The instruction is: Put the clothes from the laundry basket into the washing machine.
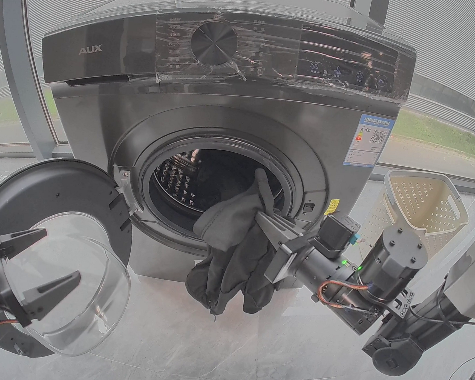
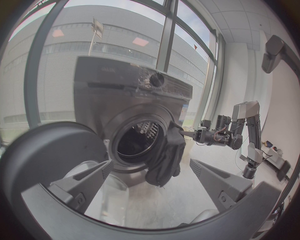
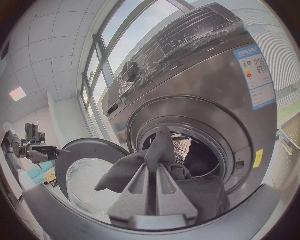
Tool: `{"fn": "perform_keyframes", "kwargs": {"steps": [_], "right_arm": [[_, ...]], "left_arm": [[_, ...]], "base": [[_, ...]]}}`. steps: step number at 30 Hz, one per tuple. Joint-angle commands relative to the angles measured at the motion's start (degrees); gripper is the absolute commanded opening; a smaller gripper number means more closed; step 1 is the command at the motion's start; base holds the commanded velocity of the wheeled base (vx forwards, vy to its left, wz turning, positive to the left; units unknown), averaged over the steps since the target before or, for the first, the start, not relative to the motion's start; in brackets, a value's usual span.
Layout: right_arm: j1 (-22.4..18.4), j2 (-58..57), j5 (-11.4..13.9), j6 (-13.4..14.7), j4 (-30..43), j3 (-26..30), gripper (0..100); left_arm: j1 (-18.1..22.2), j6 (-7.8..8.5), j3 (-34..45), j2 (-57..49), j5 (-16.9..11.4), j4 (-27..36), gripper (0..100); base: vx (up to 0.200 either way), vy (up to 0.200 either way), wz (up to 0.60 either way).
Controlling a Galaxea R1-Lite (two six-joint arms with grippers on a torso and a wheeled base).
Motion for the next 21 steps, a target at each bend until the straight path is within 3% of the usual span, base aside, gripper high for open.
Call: {"fn": "perform_keyframes", "kwargs": {"steps": [1,5,10,14,21], "right_arm": [[0.0,4.2,0.2,-0.2,2.4,-8.9,0],[0.2,4.1,0.0,-0.2,2.5,-8.8,0],[0.2,3.8,-0.3,-0.2,2.6,-8.9,0],[0.2,4.0,-0.9,-0.3,2.6,-9.0,0],[0.2,4.0,-1.0,-0.2,2.5,-8.9,0]], "left_arm": [[-10.9,-0.71,-0.8,21.7,3.2,-9.7,100],[-12.9,-0.97,-2.0,27.4,5.4,-10.9,100],[-13.0,-0.97,-2.0,34.5,5.5,-15.9,100],[-14.2,-0.88,-1.6,41.9,6.2,-23.6,100],[-15.7,-0.97,-2.0,50.1,7.0,-29.7,100]], "base": [[0.0,0.0,0.0],[0.0,0.0,0.0],[0.0,0.0,0.0],[0.0,0.0,0.0],[0.0,0.0,0.0]]}}
